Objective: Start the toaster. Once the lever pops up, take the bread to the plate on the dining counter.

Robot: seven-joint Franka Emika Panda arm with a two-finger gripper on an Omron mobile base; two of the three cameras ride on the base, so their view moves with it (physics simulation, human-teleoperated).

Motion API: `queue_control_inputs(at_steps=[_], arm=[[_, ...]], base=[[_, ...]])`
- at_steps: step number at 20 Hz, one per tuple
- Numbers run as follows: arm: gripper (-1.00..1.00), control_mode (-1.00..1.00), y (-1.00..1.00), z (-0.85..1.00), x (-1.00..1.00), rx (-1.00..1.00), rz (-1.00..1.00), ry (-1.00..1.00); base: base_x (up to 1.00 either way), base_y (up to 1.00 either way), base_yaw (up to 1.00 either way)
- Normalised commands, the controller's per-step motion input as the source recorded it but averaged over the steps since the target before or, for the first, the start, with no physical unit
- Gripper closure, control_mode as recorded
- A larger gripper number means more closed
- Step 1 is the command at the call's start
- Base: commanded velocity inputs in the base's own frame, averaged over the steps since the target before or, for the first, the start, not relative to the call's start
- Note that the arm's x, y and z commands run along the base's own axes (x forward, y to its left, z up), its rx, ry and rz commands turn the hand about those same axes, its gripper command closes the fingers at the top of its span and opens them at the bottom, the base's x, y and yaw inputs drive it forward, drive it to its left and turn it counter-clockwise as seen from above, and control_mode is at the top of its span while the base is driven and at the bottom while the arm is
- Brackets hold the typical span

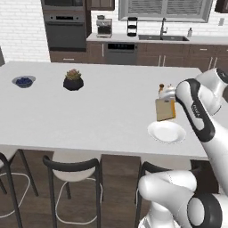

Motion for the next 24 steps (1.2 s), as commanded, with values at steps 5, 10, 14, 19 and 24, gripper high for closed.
queue_control_inputs(at_steps=[5, 10, 14, 19, 24], arm=[[1.00, -1.00, -0.36, -0.57, 0.43, 0.14, -0.08, -0.03], [1.00, -1.00, -0.41, -0.36, 0.33, 0.10, -0.03, -0.10], [1.00, -1.00, -0.30, -0.45, 0.37, 0.00, -0.06, -0.01], [1.00, -1.00, -0.46, -0.44, 0.19, 0.01, -0.02, 0.01], [1.00, -1.00, -0.42, -0.36, 0.00, 0.01, -0.01, 0.01]], base=[[0.00, 0.00, 0.00], [0.00, 0.00, 0.00], [0.00, 0.00, 0.00], [0.00, 0.00, 0.00], [0.00, 0.00, 0.00]])
